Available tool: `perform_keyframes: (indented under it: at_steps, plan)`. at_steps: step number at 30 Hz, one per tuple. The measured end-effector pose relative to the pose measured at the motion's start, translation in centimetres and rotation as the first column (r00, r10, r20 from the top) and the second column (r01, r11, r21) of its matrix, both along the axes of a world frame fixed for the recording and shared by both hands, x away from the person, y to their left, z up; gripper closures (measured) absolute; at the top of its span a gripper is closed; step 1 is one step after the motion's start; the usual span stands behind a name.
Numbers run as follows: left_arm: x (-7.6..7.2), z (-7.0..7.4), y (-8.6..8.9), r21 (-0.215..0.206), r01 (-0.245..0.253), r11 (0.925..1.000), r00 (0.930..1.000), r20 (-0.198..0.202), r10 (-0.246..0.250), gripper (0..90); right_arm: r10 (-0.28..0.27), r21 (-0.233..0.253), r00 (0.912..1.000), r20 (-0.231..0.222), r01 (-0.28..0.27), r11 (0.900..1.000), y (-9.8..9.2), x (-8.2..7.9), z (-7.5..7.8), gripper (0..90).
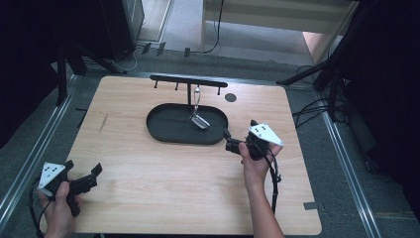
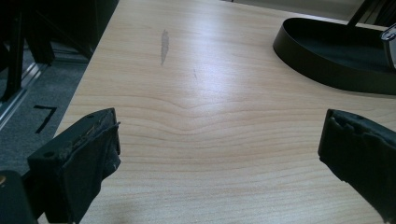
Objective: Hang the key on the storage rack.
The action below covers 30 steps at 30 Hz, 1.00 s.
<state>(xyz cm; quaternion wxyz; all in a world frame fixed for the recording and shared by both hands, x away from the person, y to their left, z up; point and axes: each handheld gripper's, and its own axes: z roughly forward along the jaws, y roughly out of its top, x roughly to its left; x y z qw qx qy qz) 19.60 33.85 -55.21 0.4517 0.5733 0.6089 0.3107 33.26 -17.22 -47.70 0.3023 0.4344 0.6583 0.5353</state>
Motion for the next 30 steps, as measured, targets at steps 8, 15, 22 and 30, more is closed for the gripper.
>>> perform_keyframes:
  at_steps: [8,15,22,30]
  plan:
    - [0.0,0.0,0.0,0.002,0.000,1.0000,1.0000,-0.001,0.000,0.0,0.006,-0.006,0.9997,-0.023,-0.006,1.000,-2.6,-1.4,-1.3,0.0]
    - [0.0,0.0,0.0,0.008,0.000,1.0000,1.0000,-0.002,0.000,0.0,-0.027,-0.001,0.9991,-0.034,0.027,1.000,-5.4,-3.0,-2.8,0.0]
    - [0.0,0.0,-0.1,0.009,0.000,1.0000,1.0000,-0.002,0.000,0.0,-0.047,-0.009,0.9979,-0.045,0.047,0.999,-7.4,-4.2,-3.8,0.0]
    - [0.0,0.0,-0.1,0.015,-0.002,0.9999,1.0000,-0.004,0.002,0.0,-0.083,-0.023,0.9940,-0.071,0.082,0.996,-10.0,-5.8,-4.8,0.0]
